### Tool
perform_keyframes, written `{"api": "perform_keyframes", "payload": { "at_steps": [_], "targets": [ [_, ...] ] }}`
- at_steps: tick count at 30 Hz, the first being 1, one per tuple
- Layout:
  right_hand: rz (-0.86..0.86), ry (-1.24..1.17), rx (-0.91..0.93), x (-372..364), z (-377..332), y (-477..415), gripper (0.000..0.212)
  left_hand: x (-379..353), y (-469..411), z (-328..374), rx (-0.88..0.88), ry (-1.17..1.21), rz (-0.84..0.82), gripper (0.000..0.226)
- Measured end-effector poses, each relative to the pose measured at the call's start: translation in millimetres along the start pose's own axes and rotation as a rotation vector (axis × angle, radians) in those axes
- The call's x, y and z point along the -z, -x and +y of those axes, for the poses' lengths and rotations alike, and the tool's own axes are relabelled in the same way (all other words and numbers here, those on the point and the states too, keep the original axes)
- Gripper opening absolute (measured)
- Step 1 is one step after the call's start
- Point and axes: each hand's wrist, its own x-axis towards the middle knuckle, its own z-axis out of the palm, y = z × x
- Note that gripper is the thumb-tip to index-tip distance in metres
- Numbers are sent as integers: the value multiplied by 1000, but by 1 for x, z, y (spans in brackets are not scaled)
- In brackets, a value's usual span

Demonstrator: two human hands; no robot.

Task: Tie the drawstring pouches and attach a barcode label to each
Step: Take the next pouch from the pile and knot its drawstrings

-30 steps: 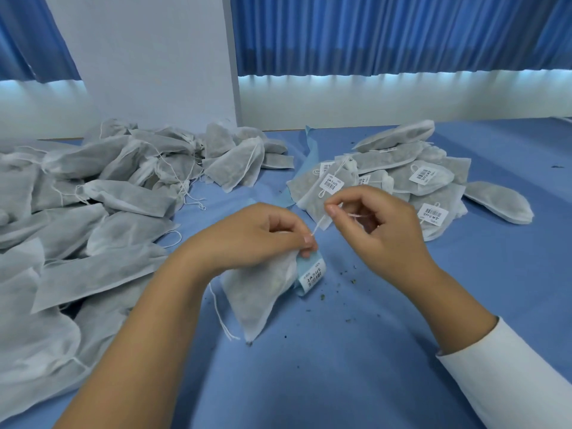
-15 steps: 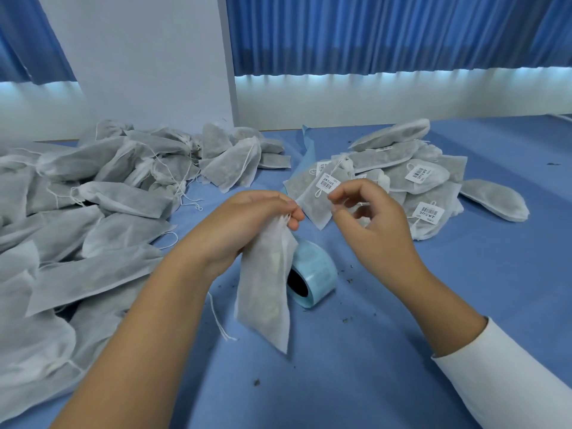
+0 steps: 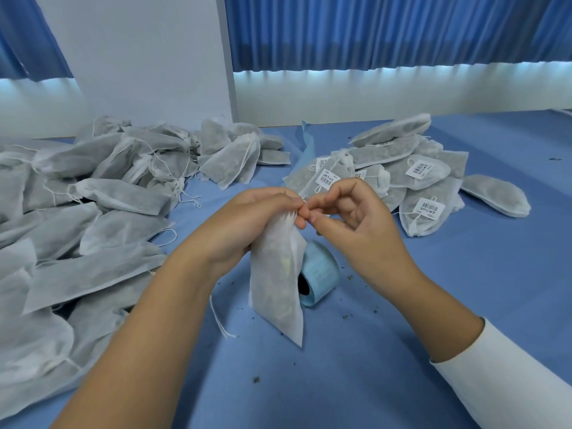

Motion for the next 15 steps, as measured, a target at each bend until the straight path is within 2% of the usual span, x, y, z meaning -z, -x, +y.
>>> {"api": "perform_keyframes", "payload": {
  "at_steps": [7, 12, 15],
  "targets": [
    [-20, 65, -50, 0, 0, -2, 22, 1, 0, -1, -4, -58, 16, 25],
    [-45, 117, -50, 1, 0, -3, 22, -2, -2, -3, -29, -192, 177, 16],
    [-25, 78, -46, 0, 0, -3, 24, -3, -3, -4, -26, -197, 189, 17]
  ]
}}
